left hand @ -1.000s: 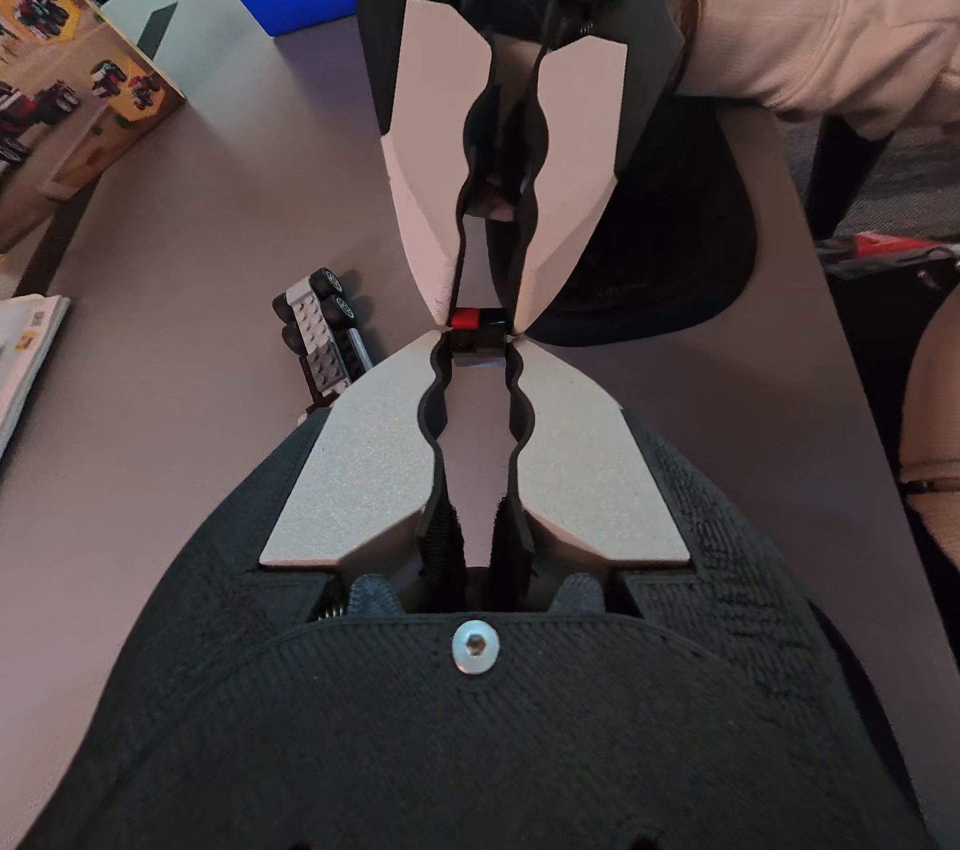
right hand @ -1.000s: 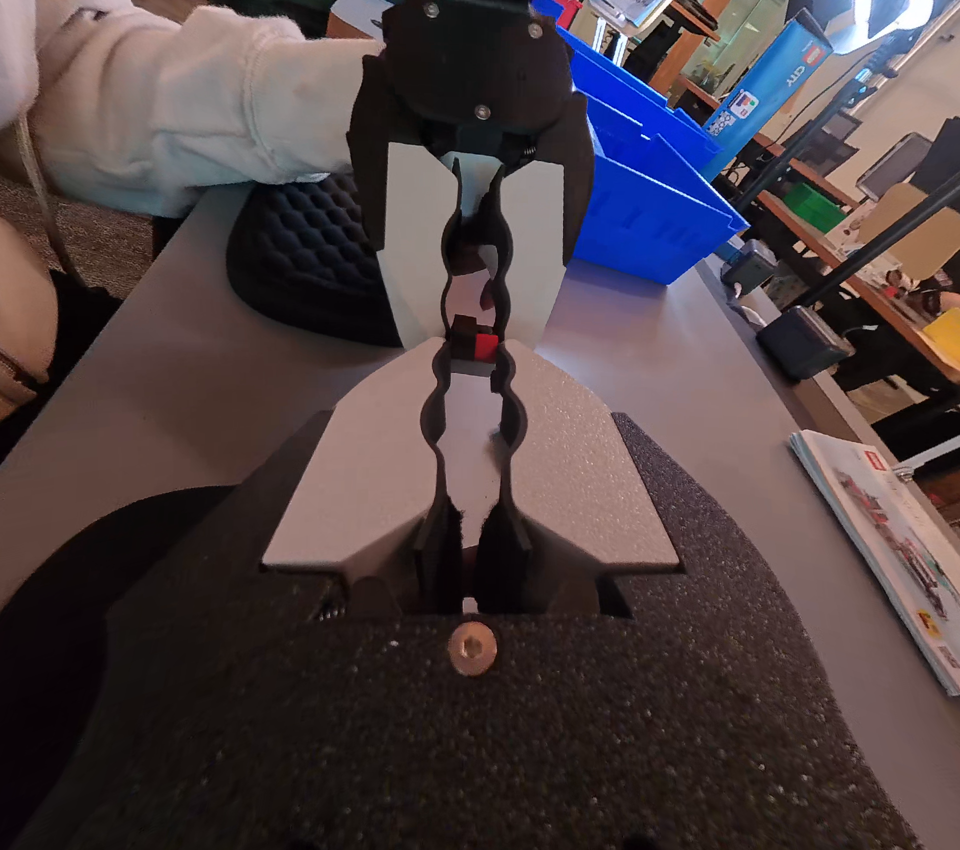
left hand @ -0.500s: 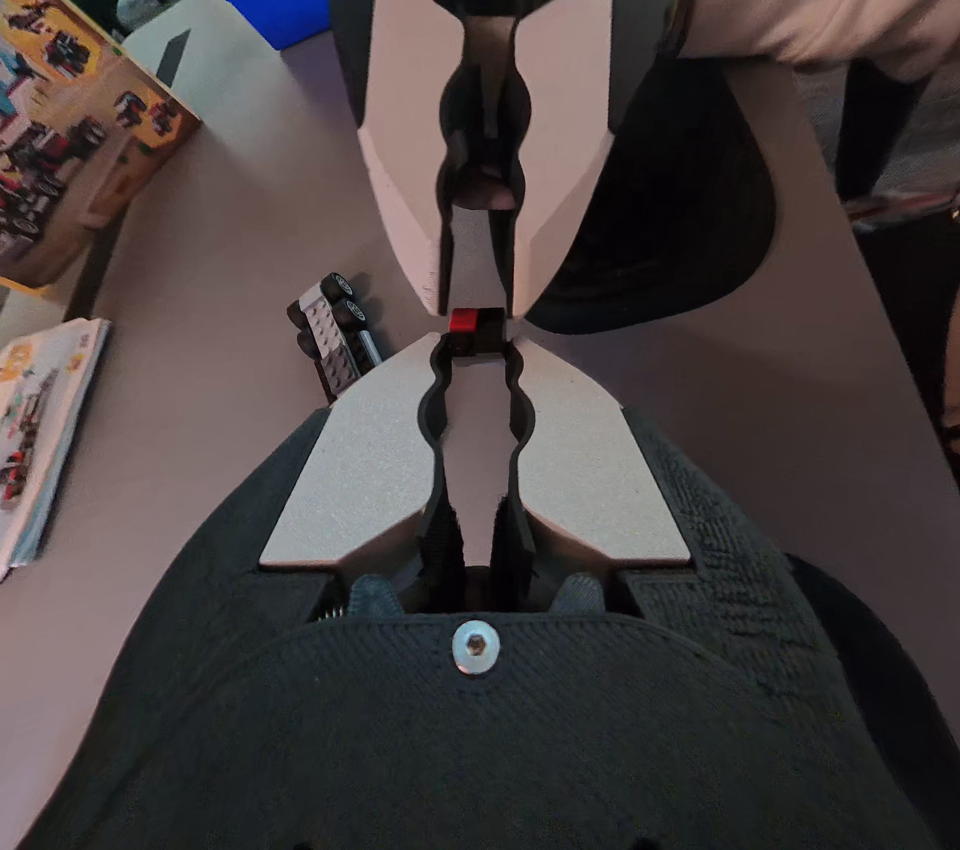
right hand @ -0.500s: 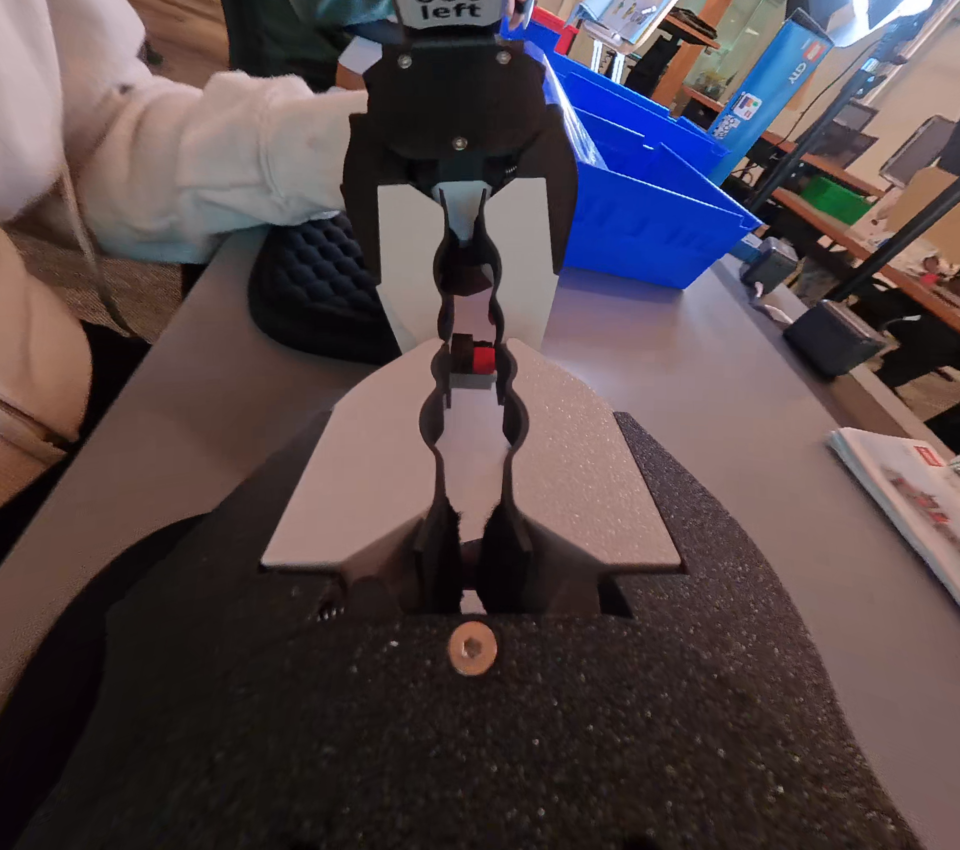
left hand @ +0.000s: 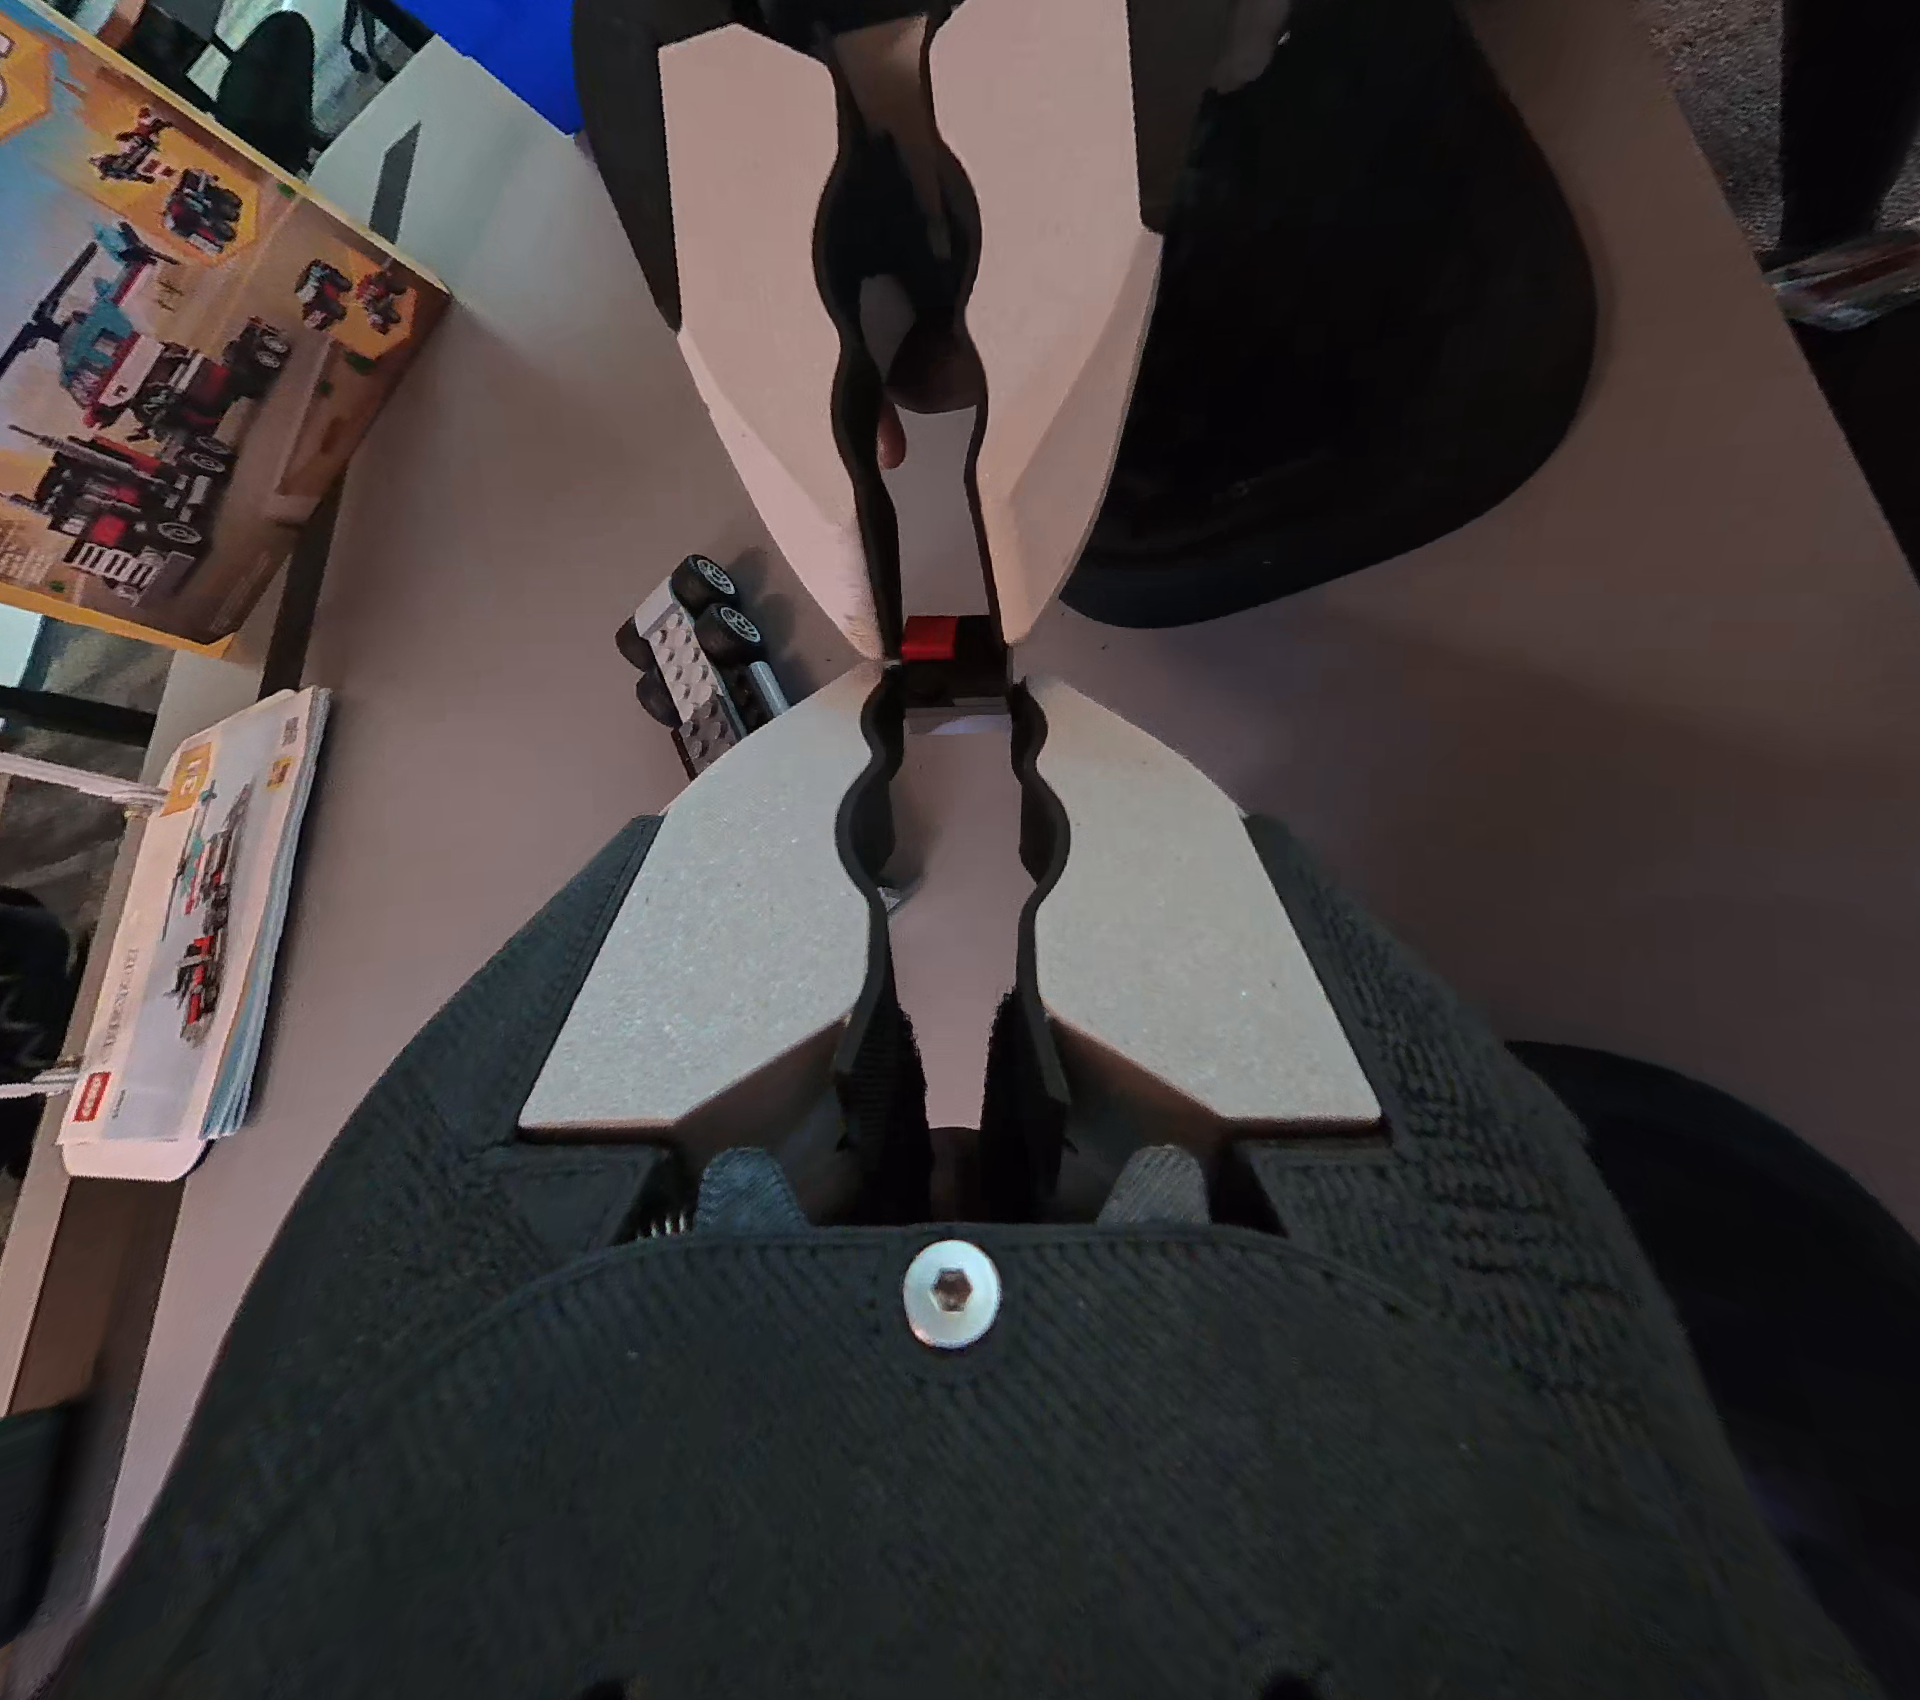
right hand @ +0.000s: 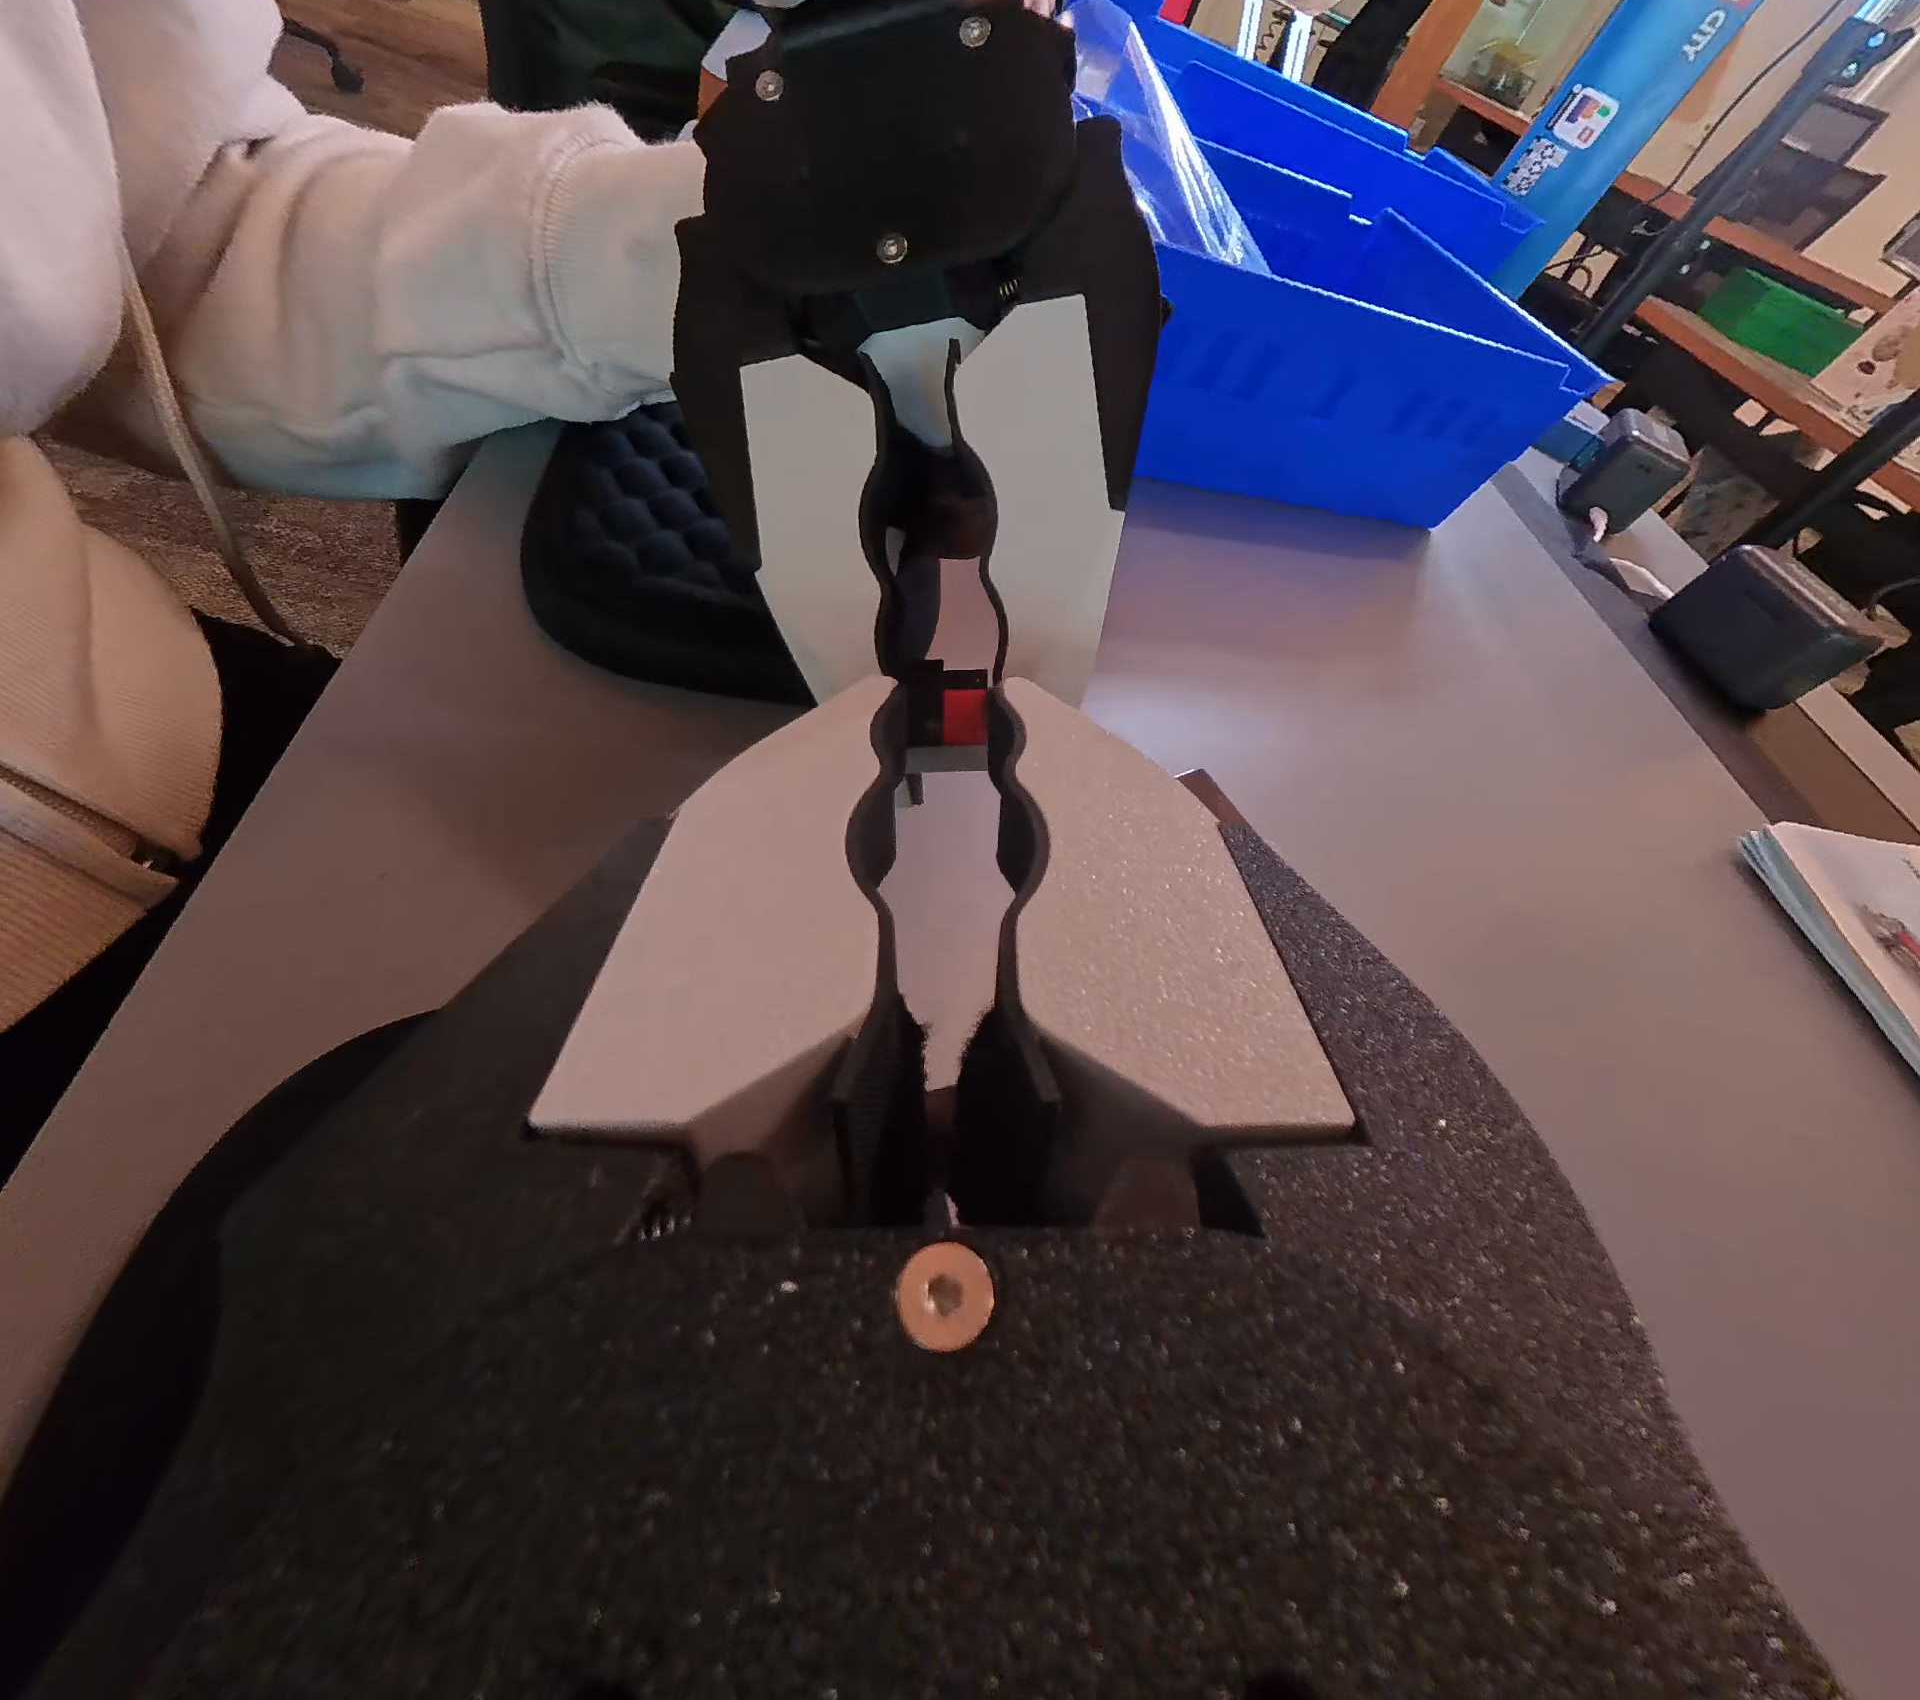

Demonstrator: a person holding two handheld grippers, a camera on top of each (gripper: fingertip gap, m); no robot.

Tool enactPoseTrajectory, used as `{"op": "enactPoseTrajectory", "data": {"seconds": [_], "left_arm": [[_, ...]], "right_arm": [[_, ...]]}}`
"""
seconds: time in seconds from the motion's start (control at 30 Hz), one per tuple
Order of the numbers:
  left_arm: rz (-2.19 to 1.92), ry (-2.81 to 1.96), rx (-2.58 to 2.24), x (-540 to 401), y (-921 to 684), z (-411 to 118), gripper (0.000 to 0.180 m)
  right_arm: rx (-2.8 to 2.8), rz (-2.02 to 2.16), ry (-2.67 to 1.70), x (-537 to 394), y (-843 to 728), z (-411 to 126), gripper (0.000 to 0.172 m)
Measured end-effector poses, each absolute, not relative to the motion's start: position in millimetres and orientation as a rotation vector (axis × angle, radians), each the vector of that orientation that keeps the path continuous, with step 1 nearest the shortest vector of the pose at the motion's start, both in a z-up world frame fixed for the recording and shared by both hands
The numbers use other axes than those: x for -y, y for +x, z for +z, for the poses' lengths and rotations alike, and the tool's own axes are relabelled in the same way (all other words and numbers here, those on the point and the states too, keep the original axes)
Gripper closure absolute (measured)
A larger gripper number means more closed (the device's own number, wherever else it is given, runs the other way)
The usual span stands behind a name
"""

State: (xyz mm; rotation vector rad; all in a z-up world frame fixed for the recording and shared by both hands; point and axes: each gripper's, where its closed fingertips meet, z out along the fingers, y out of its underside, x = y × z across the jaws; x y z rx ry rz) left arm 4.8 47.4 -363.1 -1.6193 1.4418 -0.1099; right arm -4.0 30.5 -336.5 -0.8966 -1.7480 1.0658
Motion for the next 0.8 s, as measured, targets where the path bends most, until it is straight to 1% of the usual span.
{"op": "enactPoseTrajectory", "data": {"seconds": [0.27,0.6,0.8], "left_arm": [[-0.112,-1.588,-1.41,-48.3,4.3,-357.0,0.16],[-0.198,-1.617,-1.307,-58.0,6.0,-360.0,0.16],[-0.206,-1.599,-1.224,-67.9,12.1,-348.1,0.161]], "right_arm": [[1.717,1.054,-0.883,-30.2,-5.8,-329.6,0.158],[1.709,0.873,-0.783,-39.0,-8.1,-332.3,0.158],[1.58,0.882,-0.697,-46.8,-1.6,-318.2,0.16]]}}
